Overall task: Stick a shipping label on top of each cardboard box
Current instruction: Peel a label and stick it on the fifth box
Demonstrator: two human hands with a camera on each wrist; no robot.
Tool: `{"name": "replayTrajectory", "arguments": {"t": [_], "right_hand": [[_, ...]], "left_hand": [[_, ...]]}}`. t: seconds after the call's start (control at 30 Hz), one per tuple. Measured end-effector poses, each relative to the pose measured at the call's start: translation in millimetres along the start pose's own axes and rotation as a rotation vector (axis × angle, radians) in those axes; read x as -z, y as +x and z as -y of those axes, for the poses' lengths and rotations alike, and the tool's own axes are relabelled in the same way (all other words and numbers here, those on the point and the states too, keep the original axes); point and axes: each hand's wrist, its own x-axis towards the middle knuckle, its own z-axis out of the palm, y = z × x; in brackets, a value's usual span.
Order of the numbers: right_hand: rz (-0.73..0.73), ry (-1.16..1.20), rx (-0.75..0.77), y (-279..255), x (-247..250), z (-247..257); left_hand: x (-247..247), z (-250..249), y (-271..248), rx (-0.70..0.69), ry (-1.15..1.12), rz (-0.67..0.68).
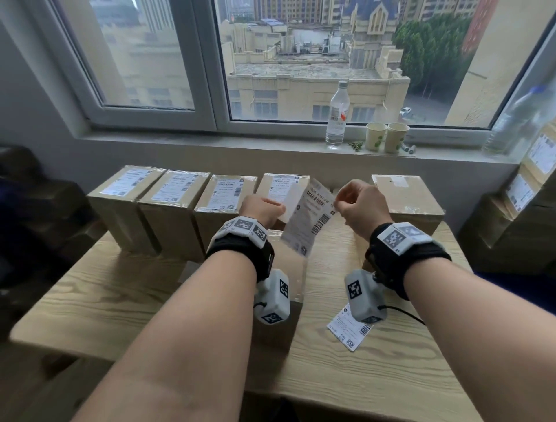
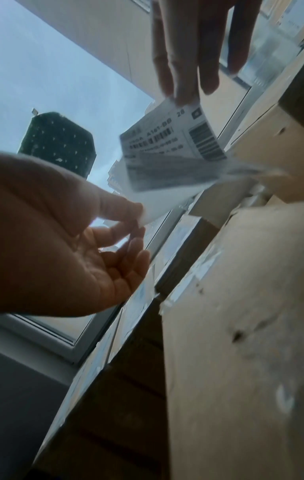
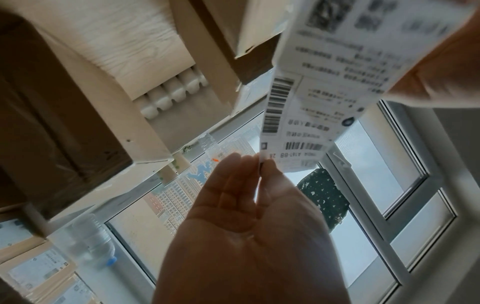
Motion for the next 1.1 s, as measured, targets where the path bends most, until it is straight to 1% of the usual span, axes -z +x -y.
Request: {"name": "replayTrajectory", "arguments": {"t": [0.1, 0.2, 0.3, 0.33, 0.4, 0.43, 0.47, 0.53, 0.57, 0.6, 0.63, 0.67, 0.7, 0.77, 0.83, 0.9, 0.93, 0.97, 1.0, 1.03, 1.1], "right_hand": [[-0.006, 0.007, -0.021, 3, -19, 18], [-0.022, 0.004, -0.036, 8, -40, 33], [-0.031, 0.079, -0.084, 13, -63, 44], [-0.038, 0.103, -0.106, 15, -70, 46], [-0.053, 0.148, -0.151, 18, -82, 51], [-0.059, 0.172, -0.171, 19, -87, 53], [-0.064, 0.187, -0.193, 21, -92, 54], [-0.075, 0.203, -0.236, 24, -101, 54], [-0.074, 0.211, -0.252, 25, -105, 53], [-0.068, 0.222, -0.264, 26, -109, 53], [-0.057, 0.232, -0.272, 27, -113, 53], [-0.045, 0.236, -0.276, 28, -116, 53], [-0.037, 0.237, -0.278, 29, -120, 52], [-0.026, 0.234, -0.291, 30, -124, 51], [-0.018, 0.227, -0.304, 31, -127, 49], [-0.011, 0.214, -0.31, 30, -128, 46], [-0.011, 0.209, -0.311, 30, -128, 44], [-0.014, 0.206, -0.311, 30, -127, 44], [-0.016, 0.206, -0.314, 30, -126, 43], [-0.017, 0.21, -0.317, 29, -125, 43], [-0.016, 0.217, -0.32, 29, -121, 44]], "left_hand": [[31, 21, 17, 0.085, 0.003, -0.096], [63, 45, 34, 0.174, 0.012, -0.16], [93, 74, 47, 0.274, 0.076, -0.224], [102, 80, 44, 0.315, 0.072, -0.224], [119, 98, 46, 0.383, 0.056, -0.161], [121, 112, 51, 0.418, 0.154, -0.114], [125, 121, 50, 0.461, 0.137, -0.101], [130, 140, 53, 0.444, 0.198, -0.096], [130, 149, 56, 0.477, 0.251, -0.089], [130, 157, 61, 0.462, 0.297, -0.076], [129, 165, 61, 0.501, 0.27, -0.068], [128, 170, 61, 0.531, 0.195, -0.073], [125, 178, 61, 0.508, 0.258, -0.021], [120, 191, 64, 0.507, 0.319, -0.021], [118, 194, 61, 0.533, 0.284, -0.065], [114, 197, 61, 0.473, 0.335, -0.061], [115, 193, 60, 0.472, 0.295, -0.079], [114, 190, 64, 0.469, 0.307, -0.044], [113, 186, 66, 0.488, 0.238, -0.068], [112, 181, 67, 0.492, 0.197, -0.056], [112, 164, 68, 0.463, 0.163, -0.073]]}}
